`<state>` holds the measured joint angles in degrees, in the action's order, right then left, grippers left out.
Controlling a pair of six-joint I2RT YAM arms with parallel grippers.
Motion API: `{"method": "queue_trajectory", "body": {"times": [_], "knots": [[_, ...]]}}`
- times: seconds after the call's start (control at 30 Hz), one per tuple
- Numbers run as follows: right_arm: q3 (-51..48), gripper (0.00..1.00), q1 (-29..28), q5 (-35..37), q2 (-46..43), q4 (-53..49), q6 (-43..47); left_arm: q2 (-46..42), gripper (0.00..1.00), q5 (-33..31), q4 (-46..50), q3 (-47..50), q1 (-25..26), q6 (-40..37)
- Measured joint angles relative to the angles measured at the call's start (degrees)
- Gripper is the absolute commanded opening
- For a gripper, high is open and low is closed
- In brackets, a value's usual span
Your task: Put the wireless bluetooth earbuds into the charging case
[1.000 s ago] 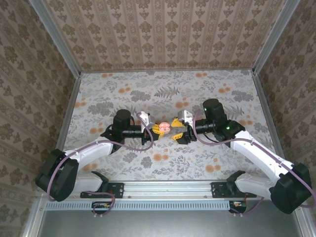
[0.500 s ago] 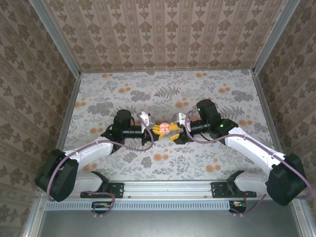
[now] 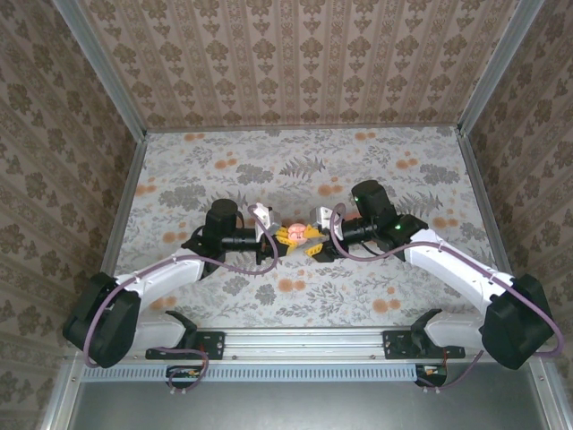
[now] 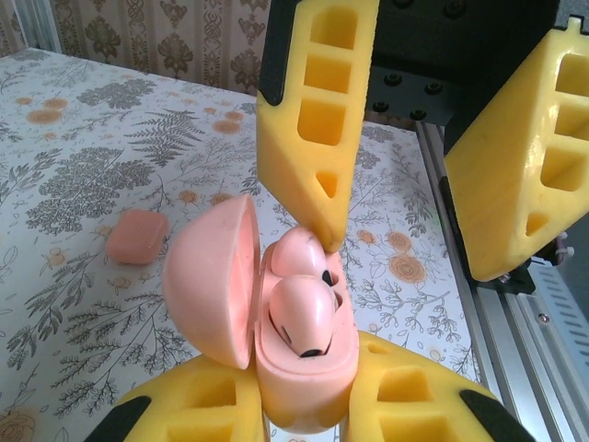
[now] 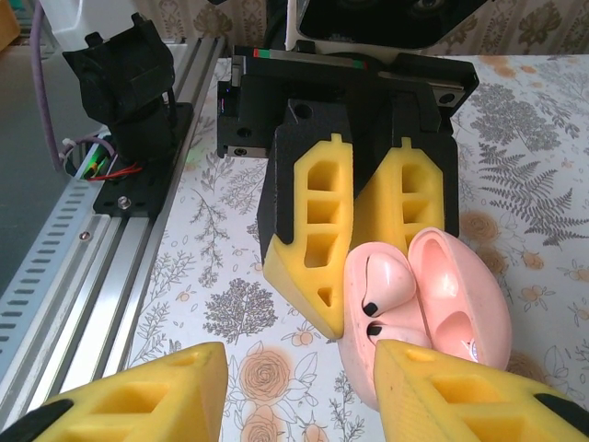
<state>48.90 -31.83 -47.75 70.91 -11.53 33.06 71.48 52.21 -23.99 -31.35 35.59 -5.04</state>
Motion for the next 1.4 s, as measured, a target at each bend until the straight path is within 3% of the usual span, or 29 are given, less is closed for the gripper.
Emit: {"method": "queue_trajectory", "body": {"times": [0.37,0.83,1.13,1.4], "knots": [[-1.4,0.49,-0.3,1.1,-2.5,3.5,-1.8,0.0,0.11,0.0,-0.1,-0.1,0.1,-0.2],[-10.0,0.81,7.3,2.8,-13.9,11.6,-9.4,-0.8,0.11,0.5,-0.1,-0.7,0.5,-0.2],[-10.6,0.82,7.3,3.8,-10.7,12.0,-10.4,-1.2,0.11,1.0,-0.3,-0.9,1.7,-0.4],[-10.5,0.79,6.7,0.4,-5.6,12.7,-10.4,-2.4,0.11,1.2,-0.2,-0.9,1.9,-0.9]]}}
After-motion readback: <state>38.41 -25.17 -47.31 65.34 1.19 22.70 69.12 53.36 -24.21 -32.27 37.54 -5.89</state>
